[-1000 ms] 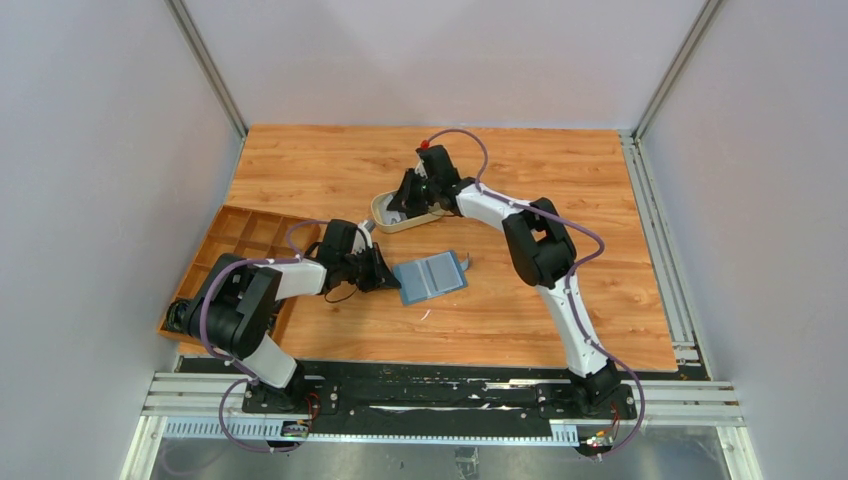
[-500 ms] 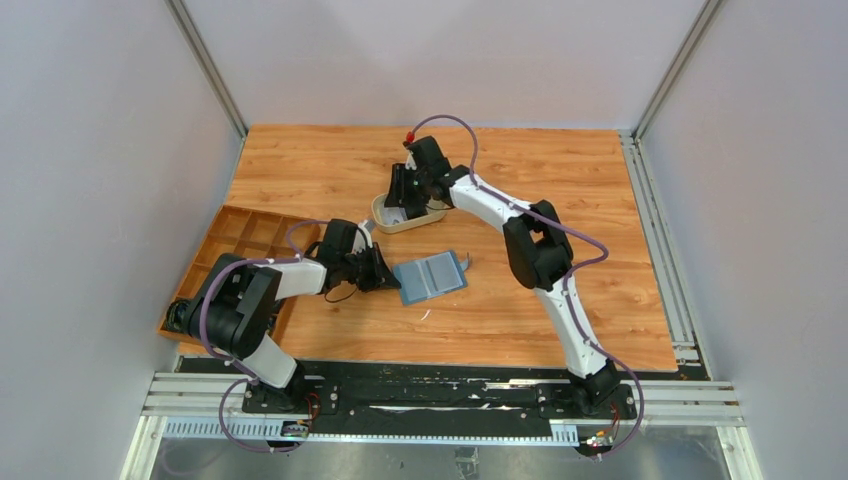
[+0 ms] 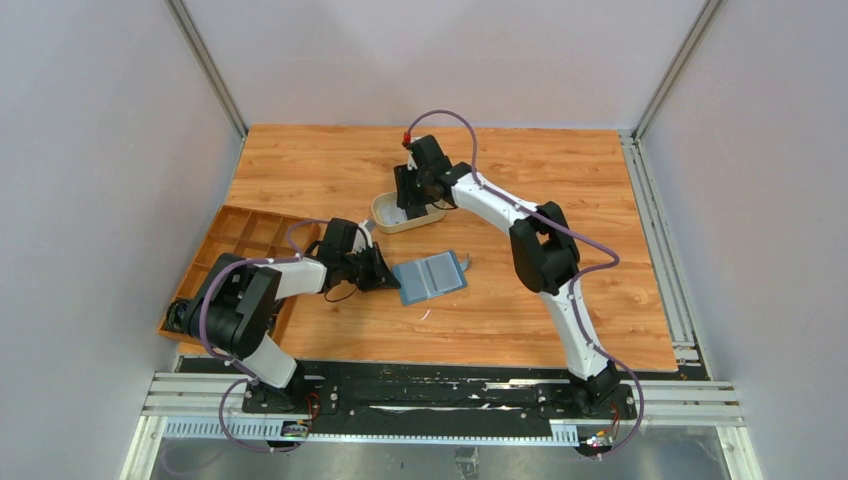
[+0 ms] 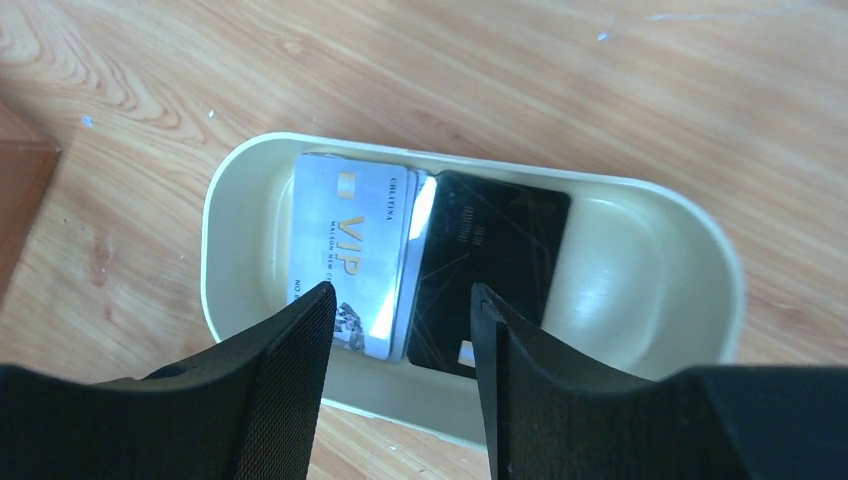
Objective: Take the credit cards out of the card holder
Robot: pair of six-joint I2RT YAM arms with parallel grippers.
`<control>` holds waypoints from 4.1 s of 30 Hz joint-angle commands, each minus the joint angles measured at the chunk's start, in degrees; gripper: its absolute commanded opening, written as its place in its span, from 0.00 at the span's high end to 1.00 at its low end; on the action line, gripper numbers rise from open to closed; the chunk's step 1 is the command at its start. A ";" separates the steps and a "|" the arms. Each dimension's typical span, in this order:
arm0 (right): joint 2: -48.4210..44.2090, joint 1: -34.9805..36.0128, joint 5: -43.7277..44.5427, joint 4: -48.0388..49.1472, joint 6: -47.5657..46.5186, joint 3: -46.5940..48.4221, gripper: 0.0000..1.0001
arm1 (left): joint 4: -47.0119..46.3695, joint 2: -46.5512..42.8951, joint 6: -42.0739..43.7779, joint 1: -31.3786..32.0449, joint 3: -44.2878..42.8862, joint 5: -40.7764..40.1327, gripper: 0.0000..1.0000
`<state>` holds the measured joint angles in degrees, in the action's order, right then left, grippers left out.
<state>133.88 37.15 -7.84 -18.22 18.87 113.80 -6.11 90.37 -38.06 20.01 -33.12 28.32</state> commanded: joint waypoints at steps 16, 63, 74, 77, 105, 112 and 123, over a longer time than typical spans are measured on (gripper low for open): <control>3.84 0.12 10.36 -9.97 -5.97 7.76 0.23 | 10.11 1.65 3.98 -0.23 2.35 -9.15 1.00; 8.89 2.92 19.39 -13.55 -11.27 11.34 0.21 | 9.58 3.24 5.02 -0.23 2.68 -10.12 1.00; 6.90 1.34 22.02 -13.66 -13.01 9.20 0.21 | 9.64 3.24 5.10 -0.23 2.60 -10.12 1.00; 6.55 1.30 23.28 -13.60 -13.95 8.77 0.21 | 9.71 3.16 5.10 -0.23 2.57 -10.12 1.00; 8.14 3.79 16.90 -11.84 -11.19 10.37 0.21 | 10.35 3.23 5.26 -0.23 2.04 -10.30 1.00; 9.11 4.16 18.33 -12.39 -11.76 10.91 0.21 | 10.51 3.15 5.35 -0.23 2.12 -10.47 1.00; 10.01 2.55 24.55 -15.70 -15.30 12.04 0.21 | 10.31 3.57 5.49 -0.23 2.20 -10.47 1.00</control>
<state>141.40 40.25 13.39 -29.56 5.58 124.97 -5.04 90.37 -36.69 20.03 -33.61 27.86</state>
